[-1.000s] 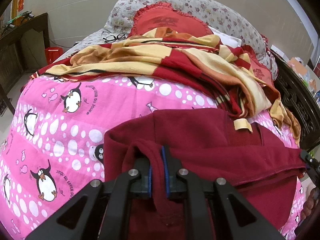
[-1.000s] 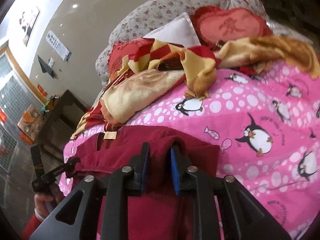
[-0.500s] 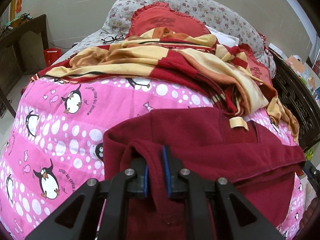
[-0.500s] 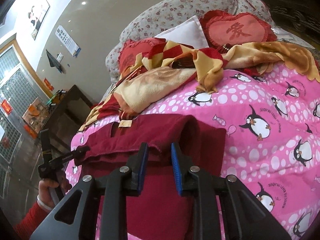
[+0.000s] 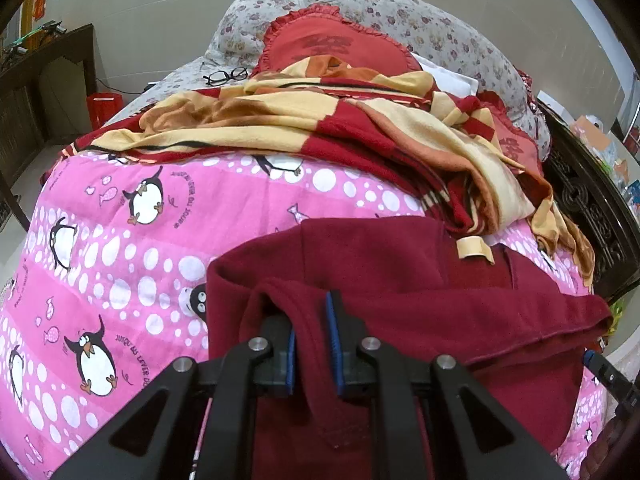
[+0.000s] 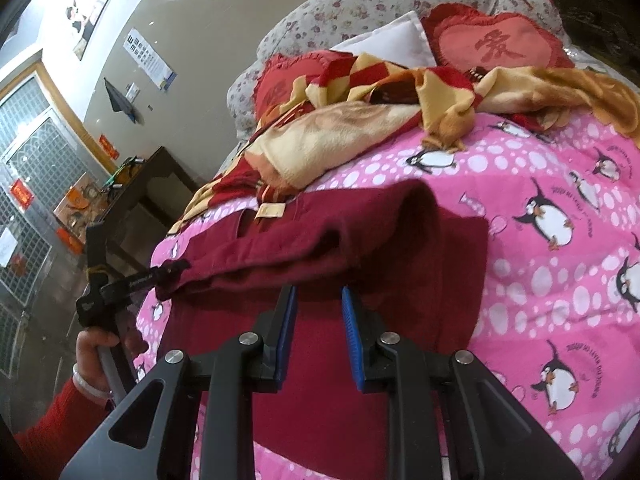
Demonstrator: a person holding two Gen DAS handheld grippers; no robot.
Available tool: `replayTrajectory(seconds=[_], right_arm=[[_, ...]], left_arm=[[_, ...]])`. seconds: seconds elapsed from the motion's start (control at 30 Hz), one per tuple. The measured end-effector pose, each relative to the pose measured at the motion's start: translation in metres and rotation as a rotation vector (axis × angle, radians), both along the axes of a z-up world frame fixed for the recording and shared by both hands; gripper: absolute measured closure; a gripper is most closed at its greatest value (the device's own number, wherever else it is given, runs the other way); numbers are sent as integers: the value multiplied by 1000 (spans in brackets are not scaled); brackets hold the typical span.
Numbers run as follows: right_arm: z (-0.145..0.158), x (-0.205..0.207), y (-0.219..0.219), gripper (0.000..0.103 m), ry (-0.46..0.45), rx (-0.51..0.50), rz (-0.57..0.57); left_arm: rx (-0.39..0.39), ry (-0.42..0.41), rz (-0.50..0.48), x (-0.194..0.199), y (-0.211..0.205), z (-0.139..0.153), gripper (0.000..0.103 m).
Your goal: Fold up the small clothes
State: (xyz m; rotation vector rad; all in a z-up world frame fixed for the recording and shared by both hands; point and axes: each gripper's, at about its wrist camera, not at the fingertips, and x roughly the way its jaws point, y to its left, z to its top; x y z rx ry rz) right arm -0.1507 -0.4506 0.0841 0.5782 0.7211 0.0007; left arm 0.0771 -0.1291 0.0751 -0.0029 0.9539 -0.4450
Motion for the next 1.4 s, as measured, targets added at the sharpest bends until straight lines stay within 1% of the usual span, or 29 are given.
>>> replayTrajectory(seconds=[0.03,0.1,0.13,0.17,0.2,0.27,0.3,0.33,0.37,0.47,0.6,0.7,0.8,0.9,0.97,1.1,1.17,1.3,1.4], right_arm=[[0,0,1,53,1,-1,5],[-1,1,6,53,5,-4,21],[-2,2,8,53,8,-8,26],[-2,3,10,53,12,-15,33],[-3,5,13,53,16,-25,43],[-5,8,18,53,21,-33,53],[-6,9,20,53,23,-34,56],[-7,11,23,53,25,-32,62],[-8,12,25,53,26,-30,65],[-12,16,32,53,36,-38,77],[-16,25,44,53,54,-97,92],[-20,32,46,53,59,-108,98],[-25,41,44,53,66,-99,90],[-27,45,43,53,64,-86,81],[-26,47,43,53,61,-82,82],[-21,54,42,53,53,-108,83],[-16,57,39,53,40,-115,69],[-5,65,24,53,0,-85,20],[1,73,11,53,-13,-72,-24]], left_arm=[[-1,0,0,0,0,0,89],[-14,7,-2,-1,1,1,85],[-27,11,-5,-1,2,3,78],[-38,14,-7,-3,3,4,67],[-51,16,-13,-4,5,7,60],[-64,9,-26,-9,6,14,40],[-57,-14,-23,-13,8,19,35],[-52,-59,-15,-19,12,26,30],[-58,-86,-16,-23,16,31,28],[-78,-113,-29,-33,28,42,27],[-73,-143,-60,-52,40,47,27],[-61,-139,-117,-72,41,39,27],[-12,-113,-176,-84,30,24,27],[36,-127,-211,-87,11,13,27],[32,-129,-219,-85,4,10,27],[49,-125,-198,-69,-12,5,27],[36,-117,-171,-56,-16,7,27],[1,-111,-110,-30,-20,14,27],[-30,-94,-67,-12,-22,17,27]])
